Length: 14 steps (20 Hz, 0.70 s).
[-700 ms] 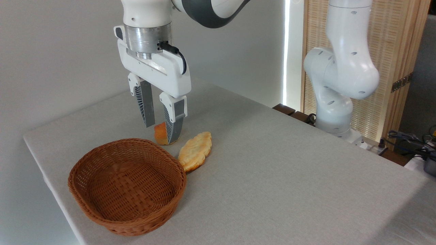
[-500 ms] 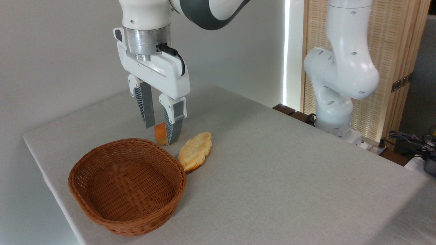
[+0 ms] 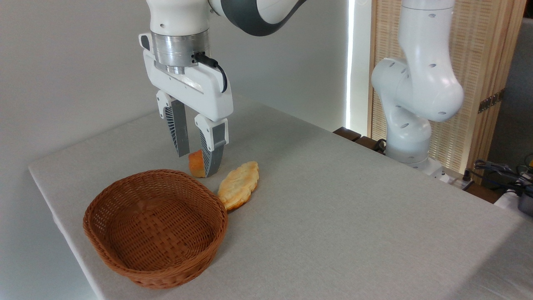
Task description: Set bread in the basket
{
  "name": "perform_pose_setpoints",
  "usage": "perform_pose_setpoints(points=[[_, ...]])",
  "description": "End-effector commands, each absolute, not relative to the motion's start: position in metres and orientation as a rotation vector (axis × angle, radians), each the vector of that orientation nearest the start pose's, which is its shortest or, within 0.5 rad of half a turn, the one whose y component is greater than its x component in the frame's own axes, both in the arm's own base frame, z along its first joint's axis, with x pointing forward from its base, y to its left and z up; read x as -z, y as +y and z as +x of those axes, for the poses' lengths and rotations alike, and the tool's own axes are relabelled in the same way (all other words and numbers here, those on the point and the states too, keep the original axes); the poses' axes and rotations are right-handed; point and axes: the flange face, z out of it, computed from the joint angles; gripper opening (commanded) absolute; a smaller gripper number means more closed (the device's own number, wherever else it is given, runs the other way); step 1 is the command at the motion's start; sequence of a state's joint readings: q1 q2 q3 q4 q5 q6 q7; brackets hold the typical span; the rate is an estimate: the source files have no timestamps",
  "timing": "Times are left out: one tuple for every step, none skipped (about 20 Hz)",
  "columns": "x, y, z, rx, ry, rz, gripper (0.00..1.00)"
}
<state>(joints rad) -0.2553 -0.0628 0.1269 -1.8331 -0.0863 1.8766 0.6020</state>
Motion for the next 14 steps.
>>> perform_pose_setpoints(points=[[-0.567,-0.073,0.549,0.201,1.118,-3.002,1.00],[-0.567,-0.073,0.549,0.201,1.121,-3.001,1.00],[-0.567,-0.073,0.549,0.201,1.121,-3.001,1.00],[-0.567,-0.074,0.549,0.201,1.123,-3.000,1.00],[-0.567,-0.074,0.549,0.201,1.125,-2.999,1.00],[-0.567,-0.074,0.549,0.201,1.125,-2.999,1.00],[-0.566,-0.075,0.549,0.196,1.125,-3.000,1.00],[-0.565,-0.077,0.549,0.196,1.132,-2.998,1.00],[-0.564,-0.078,0.549,0.193,1.134,-2.997,1.00],[-0.563,-0.081,0.549,0.188,1.141,-2.996,1.00],[-0.562,-0.083,0.549,0.186,1.146,-2.994,1.00],[-0.560,-0.084,0.549,0.179,1.149,-2.995,1.00],[-0.558,-0.086,0.549,0.174,1.153,-2.995,1.00],[-0.556,-0.088,0.550,0.166,1.158,-2.994,1.00]])
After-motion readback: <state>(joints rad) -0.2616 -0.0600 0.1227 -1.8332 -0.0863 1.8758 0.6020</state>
